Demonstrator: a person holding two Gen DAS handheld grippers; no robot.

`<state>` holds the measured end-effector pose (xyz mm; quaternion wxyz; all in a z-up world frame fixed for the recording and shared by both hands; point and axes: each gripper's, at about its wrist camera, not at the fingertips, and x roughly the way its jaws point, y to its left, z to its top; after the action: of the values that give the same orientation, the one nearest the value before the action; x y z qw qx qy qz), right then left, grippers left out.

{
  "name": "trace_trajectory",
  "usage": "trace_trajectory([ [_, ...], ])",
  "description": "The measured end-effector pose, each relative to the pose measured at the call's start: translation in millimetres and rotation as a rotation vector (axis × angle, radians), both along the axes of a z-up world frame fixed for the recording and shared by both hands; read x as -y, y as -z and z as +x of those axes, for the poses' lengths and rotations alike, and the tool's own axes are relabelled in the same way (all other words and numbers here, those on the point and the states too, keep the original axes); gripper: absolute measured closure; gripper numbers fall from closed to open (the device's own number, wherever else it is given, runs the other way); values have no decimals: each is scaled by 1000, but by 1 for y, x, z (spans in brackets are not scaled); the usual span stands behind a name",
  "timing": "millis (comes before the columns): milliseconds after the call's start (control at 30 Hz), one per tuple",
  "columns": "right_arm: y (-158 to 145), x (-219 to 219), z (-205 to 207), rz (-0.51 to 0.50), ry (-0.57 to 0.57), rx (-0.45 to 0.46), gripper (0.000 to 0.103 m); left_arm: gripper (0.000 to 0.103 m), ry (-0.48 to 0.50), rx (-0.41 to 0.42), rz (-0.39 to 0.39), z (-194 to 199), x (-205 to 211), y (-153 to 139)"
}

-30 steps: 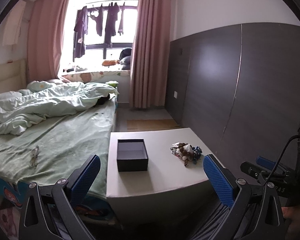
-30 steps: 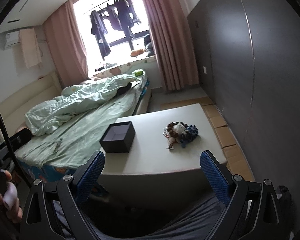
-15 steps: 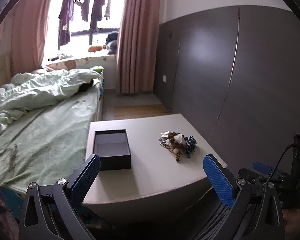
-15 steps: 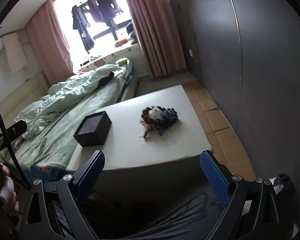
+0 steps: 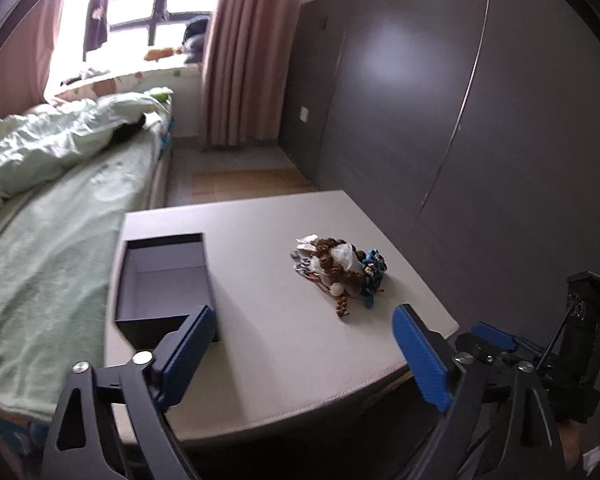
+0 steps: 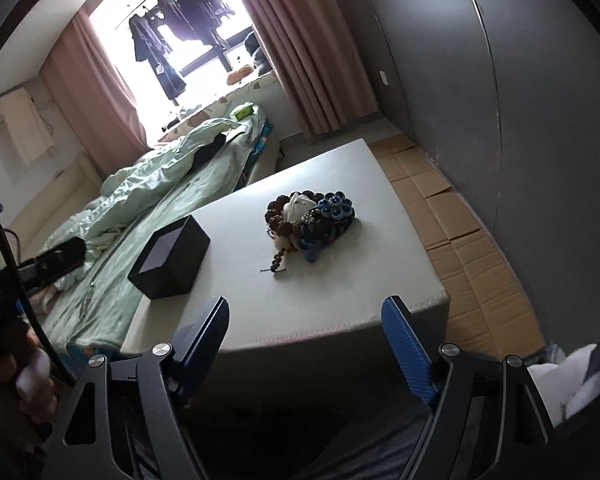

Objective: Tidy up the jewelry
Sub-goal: 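Lower the left tool onto the brown bead bracelet while the right tool reaches the blue flower clip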

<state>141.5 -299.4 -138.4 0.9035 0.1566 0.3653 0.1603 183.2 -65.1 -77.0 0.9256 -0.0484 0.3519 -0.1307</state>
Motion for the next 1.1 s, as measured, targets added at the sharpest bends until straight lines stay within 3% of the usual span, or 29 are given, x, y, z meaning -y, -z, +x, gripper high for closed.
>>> trace_trajectory([
  [267, 24, -3, 45, 41, -16, -70, 36, 31, 49, -77, -42, 50, 13, 20],
  [533, 41, -1, 83, 129, -13, -130, 37, 44, 66, -159, -78, 87, 19, 41],
  [767, 40, 1, 120, 169, 9, -168, 37, 46, 69, -224, -98, 120, 22, 50],
  [1033, 49, -6, 162, 132, 17, -223, 37, 46, 65, -303, -172, 155, 27, 62],
  [1100, 51, -11, 169, 103, 11, -227, 37, 51, 51, -330, -198, 163, 27, 67],
])
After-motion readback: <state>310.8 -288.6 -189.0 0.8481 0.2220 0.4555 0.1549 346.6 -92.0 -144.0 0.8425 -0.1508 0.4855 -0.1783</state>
